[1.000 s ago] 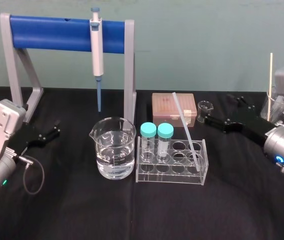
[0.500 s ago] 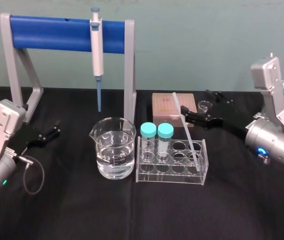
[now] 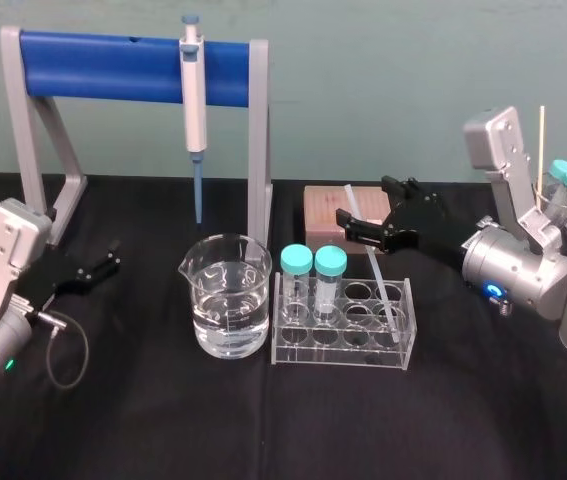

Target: Pick up the stirring rod with one hand, then place it down.

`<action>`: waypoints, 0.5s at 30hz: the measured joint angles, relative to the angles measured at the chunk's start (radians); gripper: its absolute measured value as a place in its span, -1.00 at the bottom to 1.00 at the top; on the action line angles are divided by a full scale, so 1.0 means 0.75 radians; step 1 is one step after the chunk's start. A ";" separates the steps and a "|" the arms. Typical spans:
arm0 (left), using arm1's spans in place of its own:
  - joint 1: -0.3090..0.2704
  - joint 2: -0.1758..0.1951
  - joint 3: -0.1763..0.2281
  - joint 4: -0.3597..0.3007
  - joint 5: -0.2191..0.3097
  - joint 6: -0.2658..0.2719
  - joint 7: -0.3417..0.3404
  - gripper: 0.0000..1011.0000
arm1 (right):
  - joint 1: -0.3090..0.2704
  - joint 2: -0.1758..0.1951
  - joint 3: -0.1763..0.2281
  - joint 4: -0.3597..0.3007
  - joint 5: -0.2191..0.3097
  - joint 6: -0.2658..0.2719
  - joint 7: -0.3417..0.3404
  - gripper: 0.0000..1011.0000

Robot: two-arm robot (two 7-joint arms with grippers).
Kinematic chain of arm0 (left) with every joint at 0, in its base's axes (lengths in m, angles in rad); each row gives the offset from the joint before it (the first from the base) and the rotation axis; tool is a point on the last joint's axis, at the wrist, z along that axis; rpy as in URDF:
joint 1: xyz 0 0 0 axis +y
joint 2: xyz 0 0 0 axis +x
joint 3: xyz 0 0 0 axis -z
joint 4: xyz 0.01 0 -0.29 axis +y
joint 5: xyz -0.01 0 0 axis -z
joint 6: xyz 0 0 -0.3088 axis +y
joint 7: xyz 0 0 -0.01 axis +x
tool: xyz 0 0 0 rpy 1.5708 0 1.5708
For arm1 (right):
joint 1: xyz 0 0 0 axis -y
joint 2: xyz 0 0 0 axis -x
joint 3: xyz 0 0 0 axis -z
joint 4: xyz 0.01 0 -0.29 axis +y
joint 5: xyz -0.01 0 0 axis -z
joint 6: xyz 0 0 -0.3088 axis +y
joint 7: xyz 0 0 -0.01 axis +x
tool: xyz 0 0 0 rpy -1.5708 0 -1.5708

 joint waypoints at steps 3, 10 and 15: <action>0.000 0.000 0.000 0.000 0.000 0.000 0.000 0.98 | 0.009 -0.011 -0.003 0.015 -0.007 0.004 0.001 0.98; 0.000 0.000 0.000 0.000 0.000 0.000 0.000 0.98 | 0.025 -0.037 -0.009 0.041 -0.027 0.034 0.000 0.98; 0.000 0.000 0.000 0.000 0.000 0.000 0.000 0.98 | 0.025 -0.047 -0.007 0.044 -0.036 0.059 -0.015 0.98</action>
